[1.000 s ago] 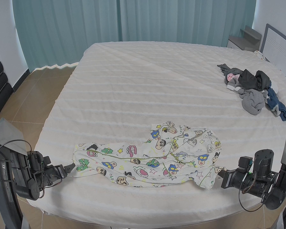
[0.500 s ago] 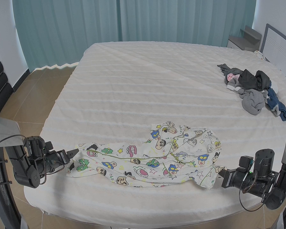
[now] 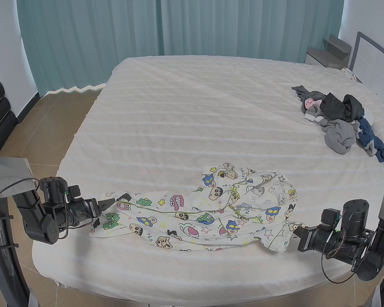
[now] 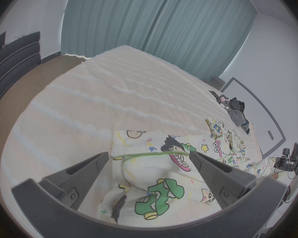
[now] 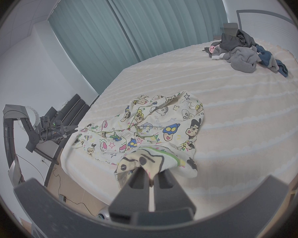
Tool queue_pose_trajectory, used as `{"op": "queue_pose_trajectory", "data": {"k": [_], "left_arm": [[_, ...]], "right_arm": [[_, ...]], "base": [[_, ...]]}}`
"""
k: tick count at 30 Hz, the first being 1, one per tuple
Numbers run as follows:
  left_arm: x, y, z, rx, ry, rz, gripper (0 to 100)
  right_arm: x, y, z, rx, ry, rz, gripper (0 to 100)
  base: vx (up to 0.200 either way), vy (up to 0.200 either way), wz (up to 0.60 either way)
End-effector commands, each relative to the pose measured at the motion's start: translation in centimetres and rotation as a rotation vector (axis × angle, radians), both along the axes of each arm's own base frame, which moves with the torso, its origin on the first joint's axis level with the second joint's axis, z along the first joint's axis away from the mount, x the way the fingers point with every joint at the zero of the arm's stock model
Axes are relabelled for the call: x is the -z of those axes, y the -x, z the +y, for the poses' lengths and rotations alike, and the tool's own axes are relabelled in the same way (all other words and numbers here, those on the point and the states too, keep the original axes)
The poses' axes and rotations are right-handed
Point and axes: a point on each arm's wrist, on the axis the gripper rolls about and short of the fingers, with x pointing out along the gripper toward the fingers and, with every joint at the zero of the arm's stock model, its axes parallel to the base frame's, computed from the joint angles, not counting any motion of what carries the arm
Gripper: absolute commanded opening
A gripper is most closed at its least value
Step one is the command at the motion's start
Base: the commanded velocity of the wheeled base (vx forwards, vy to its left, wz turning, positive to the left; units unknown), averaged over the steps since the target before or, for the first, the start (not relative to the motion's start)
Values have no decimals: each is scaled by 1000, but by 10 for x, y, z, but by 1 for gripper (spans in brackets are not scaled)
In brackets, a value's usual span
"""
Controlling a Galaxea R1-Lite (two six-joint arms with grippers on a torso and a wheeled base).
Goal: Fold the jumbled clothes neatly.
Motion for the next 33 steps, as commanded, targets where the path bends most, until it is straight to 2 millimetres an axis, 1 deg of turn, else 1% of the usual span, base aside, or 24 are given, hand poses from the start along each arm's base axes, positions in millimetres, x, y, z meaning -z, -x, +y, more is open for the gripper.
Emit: {"op": "queue_pose_trajectory", "data": {"k": [1, 7, 14, 18, 19, 21, 22, 27, 28, 33], "left_arm": [[6, -7, -9, 30, 2, 38, 100], [13, -10, -16, 58, 7, 61, 100], [11, -26, -16, 49, 0, 21, 100], [13, -27, -18, 56, 1, 60, 100], [14, -27, -20, 63, 1, 89, 100], [15, -28, -22, 67, 1, 93, 100], [17, -30, -27, 83, 1, 99, 100], [15, -39, -33, 93, -2, 71, 100], [14, -40, -34, 94, -4, 65, 0], [10, -46, -34, 60, -26, 39, 0]], "right_arm": [[2, 4, -2, 1, 6, 16, 0], [2, 4, -1, 0, 7, 18, 0], [2, 4, -1, -1, 7, 20, 0], [3, 4, -1, -1, 8, 22, 0], [3, 4, -1, -2, 8, 23, 0], [3, 4, -1, -2, 9, 24, 0], [3, 4, -1, -2, 9, 24, 0], [3, 4, -1, -2, 9, 24, 0], [3, 4, -1, -2, 9, 24, 0], [3, 4, -1, -2, 9, 24, 0]], "base": [[0, 0, 0], [0, 0, 0], [0, 0, 0], [0, 0, 0], [0, 0, 0], [0, 0, 0], [0, 0, 0], [0, 0, 0], [0, 0, 0], [0, 0, 0]]}}
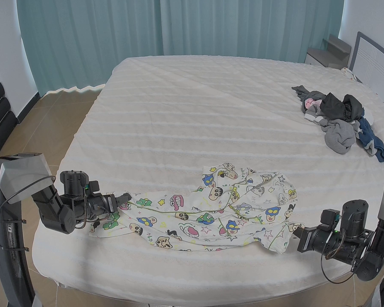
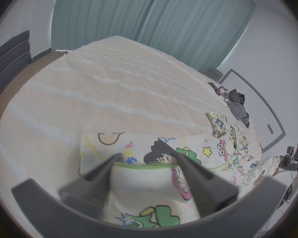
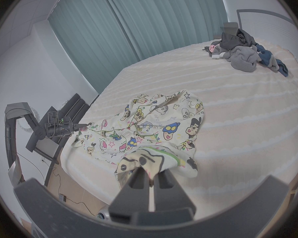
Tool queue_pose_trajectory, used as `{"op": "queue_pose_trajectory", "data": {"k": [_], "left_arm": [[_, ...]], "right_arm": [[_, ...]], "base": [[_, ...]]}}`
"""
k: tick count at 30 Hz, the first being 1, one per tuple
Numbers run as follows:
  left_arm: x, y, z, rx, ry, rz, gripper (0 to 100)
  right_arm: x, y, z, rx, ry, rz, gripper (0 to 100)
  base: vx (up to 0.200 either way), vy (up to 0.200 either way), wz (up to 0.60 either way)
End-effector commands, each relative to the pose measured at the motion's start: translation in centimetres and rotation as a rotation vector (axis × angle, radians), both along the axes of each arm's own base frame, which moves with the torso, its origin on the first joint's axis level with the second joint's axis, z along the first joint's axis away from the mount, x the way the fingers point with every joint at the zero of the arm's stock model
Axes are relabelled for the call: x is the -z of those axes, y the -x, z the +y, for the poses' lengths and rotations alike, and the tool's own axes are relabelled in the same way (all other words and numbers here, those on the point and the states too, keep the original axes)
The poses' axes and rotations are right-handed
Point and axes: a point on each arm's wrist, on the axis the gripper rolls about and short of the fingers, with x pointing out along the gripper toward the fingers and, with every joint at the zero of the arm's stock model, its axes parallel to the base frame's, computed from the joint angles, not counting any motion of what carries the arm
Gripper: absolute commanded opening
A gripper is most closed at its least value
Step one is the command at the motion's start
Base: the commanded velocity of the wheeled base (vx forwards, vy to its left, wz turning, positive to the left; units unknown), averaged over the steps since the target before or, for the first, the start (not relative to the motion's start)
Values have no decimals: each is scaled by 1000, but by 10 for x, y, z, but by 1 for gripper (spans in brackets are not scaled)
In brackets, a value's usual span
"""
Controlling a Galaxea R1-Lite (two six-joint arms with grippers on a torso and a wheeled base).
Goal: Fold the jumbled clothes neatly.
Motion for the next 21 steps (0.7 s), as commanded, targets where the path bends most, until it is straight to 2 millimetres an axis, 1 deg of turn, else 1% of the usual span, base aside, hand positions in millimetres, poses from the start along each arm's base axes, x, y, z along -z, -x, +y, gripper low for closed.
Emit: {"op": "queue_pose_trajectory", "data": {"k": [1, 6, 8, 12, 16, 21], "left_arm": [[-2, -5, -1, -4, -5, -19, 0], [-9, -10, -1, -13, -7, -52, 0], [-16, -18, 0, -42, -19, -92, 0], [-39, -38, 1, -106, -36, -222, 0], [-54, -51, 1, -154, -48, -303, 0], [-63, -62, -1, -187, -43, -351, 0]], "right_arm": [[2, 4, -1, -1, 6, 19, 0], [2, 3, -1, 1, 5, 16, 0], [1, 3, -1, 1, 3, 10, 0], [0, 3, -2, 10, -9, 10, 0], [-1, 2, -1, 17, -24, 10, 0], [-1, -2, -1, 26, -28, 2, 0]], "base": [[0, 0, 0], [0, 0, 0], [0, 0, 0], [0, 0, 0], [0, 0, 0], [0, 0, 0]]}}
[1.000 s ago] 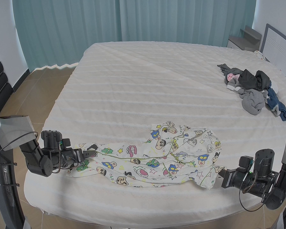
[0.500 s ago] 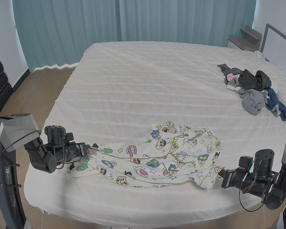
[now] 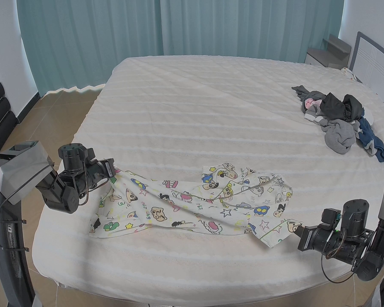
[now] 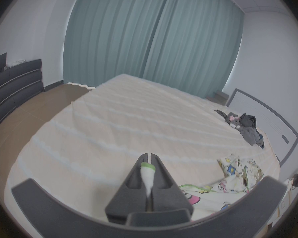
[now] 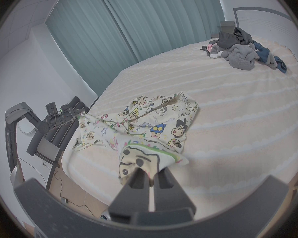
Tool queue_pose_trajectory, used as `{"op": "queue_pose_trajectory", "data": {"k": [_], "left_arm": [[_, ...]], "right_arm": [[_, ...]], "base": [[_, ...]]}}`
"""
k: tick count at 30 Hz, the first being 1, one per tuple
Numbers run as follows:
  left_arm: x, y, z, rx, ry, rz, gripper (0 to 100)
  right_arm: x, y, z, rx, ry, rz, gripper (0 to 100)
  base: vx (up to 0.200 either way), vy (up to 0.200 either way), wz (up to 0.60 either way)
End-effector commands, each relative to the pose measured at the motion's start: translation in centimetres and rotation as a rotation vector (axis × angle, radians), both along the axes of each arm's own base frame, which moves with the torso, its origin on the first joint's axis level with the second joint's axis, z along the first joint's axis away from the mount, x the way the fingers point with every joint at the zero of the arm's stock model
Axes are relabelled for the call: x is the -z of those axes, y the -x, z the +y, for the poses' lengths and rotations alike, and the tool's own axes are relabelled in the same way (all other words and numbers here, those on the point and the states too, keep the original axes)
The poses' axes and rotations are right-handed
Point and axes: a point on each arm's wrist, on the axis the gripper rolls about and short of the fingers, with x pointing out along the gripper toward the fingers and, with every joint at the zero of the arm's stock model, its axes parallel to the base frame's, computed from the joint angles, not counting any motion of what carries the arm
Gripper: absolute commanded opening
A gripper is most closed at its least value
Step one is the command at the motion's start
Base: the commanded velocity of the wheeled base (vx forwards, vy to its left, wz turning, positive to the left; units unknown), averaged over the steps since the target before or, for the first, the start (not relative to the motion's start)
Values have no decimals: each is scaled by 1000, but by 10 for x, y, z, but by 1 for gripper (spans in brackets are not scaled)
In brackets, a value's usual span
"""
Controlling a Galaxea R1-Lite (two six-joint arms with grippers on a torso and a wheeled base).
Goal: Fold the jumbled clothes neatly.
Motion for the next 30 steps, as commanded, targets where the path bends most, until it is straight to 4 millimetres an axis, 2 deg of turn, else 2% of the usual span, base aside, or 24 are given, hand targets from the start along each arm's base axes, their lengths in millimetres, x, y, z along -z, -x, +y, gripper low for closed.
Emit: {"op": "queue_pose_trajectory", "data": {"k": [1, 7, 13, 22, 27, 30], "left_arm": [[-8, -10, -3, -9, 6, -46, 0], [-14, -29, -4, -72, -4, -111, 0], [-22, -36, -3, -111, -8, -154, 0], [-6, -50, -12, -132, -15, -165, 0], [-6, -64, -16, -192, -15, -222, 0], [-14, -67, -18, -217, -10, -258, 0]], "right_arm": [[0, -1, 0, 7, -3, -1, 0], [-10, -20, -10, 77, -27, -76, 0], [-22, -36, -19, 131, -47, -156, 0], [-38, -54, -28, 181, -69, -250, 0], [-57, -71, -37, 223, -88, -348, 0], [-65, -79, -40, 237, -88, -367, 0]], "base": [[0, 0, 0], [0, 0, 0], [0, 0, 0], [0, 0, 0], [0, 0, 0], [0, 0, 0]]}}
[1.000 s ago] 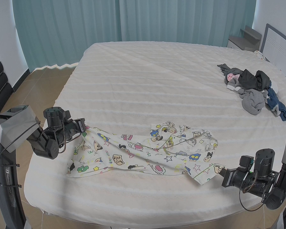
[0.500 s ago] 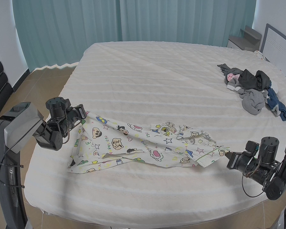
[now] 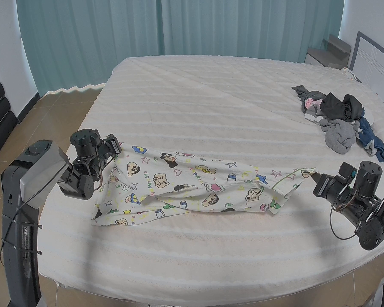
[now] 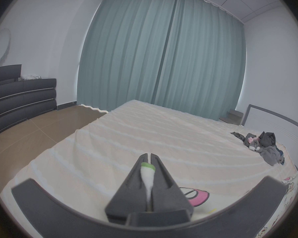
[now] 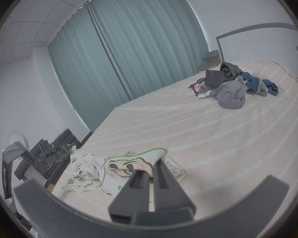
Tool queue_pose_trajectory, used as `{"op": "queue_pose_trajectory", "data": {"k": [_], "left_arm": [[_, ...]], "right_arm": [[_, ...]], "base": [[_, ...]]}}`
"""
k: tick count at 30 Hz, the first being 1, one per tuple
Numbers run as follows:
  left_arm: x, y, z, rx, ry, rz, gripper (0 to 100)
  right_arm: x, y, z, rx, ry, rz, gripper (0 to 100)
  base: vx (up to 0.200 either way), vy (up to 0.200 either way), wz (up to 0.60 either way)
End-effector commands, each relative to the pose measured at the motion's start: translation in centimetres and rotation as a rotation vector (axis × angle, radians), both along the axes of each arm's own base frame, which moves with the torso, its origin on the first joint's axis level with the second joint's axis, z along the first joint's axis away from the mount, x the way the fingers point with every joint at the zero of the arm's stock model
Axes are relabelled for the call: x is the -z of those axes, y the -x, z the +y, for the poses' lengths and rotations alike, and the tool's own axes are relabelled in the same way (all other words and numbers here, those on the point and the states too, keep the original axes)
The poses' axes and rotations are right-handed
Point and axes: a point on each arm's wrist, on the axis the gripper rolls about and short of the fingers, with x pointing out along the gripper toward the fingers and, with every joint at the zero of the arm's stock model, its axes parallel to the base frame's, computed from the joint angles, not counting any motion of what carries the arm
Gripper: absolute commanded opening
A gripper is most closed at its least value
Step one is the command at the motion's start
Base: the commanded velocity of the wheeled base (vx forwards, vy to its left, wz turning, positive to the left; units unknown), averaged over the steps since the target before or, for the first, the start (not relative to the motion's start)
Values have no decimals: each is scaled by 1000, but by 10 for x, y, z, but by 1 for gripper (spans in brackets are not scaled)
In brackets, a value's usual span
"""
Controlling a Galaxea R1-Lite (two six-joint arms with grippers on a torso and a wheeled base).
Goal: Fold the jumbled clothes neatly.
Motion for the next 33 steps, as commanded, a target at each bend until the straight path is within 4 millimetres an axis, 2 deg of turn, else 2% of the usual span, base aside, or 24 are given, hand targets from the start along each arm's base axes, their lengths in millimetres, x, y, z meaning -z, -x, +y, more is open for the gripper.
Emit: {"op": "queue_pose_trajectory", "data": {"k": [1, 4, 5, 10, 12, 14, 16, 19, 23, 29, 33], "left_arm": [[0, -8, -3, -25, 5, -38, 0], [-3, -8, -3, -31, 6, -47, 0], [-8, -7, -2, -37, 6, -56, 0], [-23, 4, -2, -28, 6, -36, 0], [-41, 17, -1, -4, 13, 17, 0], [-59, 22, -2, 21, 74, 7, 0], [-93, 26, -1, 57, 179, -43, 0], [-112, 33, 2, 58, 198, -39, 0], [-122, 47, 5, 91, 204, 38, 0], [-115, 71, 7, 176, 217, 233, 0], [-111, 97, 17, 223, 246, 430, 0]], "right_arm": [[-20, -12, -7, 29, -9, -70, 0], [-28, -14, -8, 32, -12, -83, 0], [-39, -16, -9, 32, -15, -101, 0], [-59, -19, -9, 32, -19, -116, 0], [-72, -20, -9, 32, -23, -134, 0], [-81, -21, -9, 33, -31, -151, 0], [-93, -22, -9, 35, -55, -166, 0], [-97, -20, -9, 32, -68, -147, 0], [-95, -17, -9, 13, -73, -124, 0], [-88, -13, -10, 14, -70, -93, 0], [-82, -2, -14, -2, -67, -58, 0]], "base": [[0, 0, 0], [0, 0, 0], [0, 0, 0], [0, 0, 0], [0, 0, 0], [0, 0, 0], [0, 0, 0], [0, 0, 0], [0, 0, 0], [0, 0, 0], [0, 0, 0]]}}
